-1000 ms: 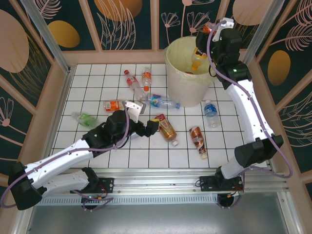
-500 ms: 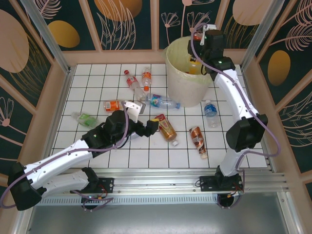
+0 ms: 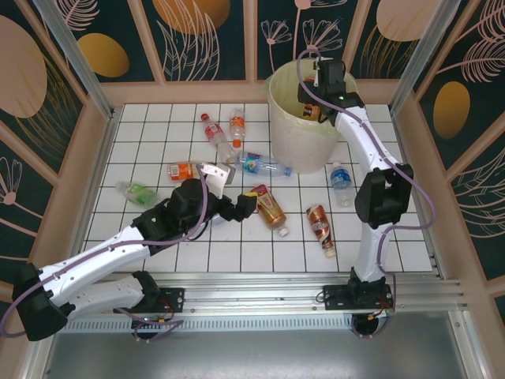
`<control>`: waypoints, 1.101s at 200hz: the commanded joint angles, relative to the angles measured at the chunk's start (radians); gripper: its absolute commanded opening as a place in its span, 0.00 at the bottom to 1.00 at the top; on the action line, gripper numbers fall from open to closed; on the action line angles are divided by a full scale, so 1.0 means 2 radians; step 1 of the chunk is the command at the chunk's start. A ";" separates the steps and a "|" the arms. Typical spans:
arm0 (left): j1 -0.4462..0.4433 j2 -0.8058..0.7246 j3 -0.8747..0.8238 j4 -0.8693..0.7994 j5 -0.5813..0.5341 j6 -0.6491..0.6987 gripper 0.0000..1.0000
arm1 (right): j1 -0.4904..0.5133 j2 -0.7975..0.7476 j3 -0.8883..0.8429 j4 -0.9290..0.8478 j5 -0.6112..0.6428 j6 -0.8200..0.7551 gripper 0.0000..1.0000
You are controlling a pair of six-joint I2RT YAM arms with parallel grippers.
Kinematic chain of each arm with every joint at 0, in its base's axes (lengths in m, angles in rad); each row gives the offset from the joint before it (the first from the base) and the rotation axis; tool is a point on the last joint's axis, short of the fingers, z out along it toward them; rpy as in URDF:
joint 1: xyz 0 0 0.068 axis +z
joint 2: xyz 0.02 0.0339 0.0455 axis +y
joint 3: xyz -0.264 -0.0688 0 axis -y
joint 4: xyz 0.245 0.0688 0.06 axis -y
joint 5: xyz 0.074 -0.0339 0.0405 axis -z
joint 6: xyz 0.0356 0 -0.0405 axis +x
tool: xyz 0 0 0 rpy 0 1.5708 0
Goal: Put the plastic bottles in the bin
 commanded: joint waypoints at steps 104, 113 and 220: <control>-0.002 0.004 0.002 -0.006 0.003 -0.008 0.99 | -0.012 0.066 0.103 -0.111 -0.026 0.018 0.70; -0.002 0.004 0.002 -0.007 0.002 -0.008 0.99 | -0.013 0.070 0.108 -0.117 -0.026 0.019 0.70; -0.002 0.005 0.000 -0.009 -0.001 -0.009 0.99 | -0.017 0.104 0.126 -0.140 -0.037 0.028 0.69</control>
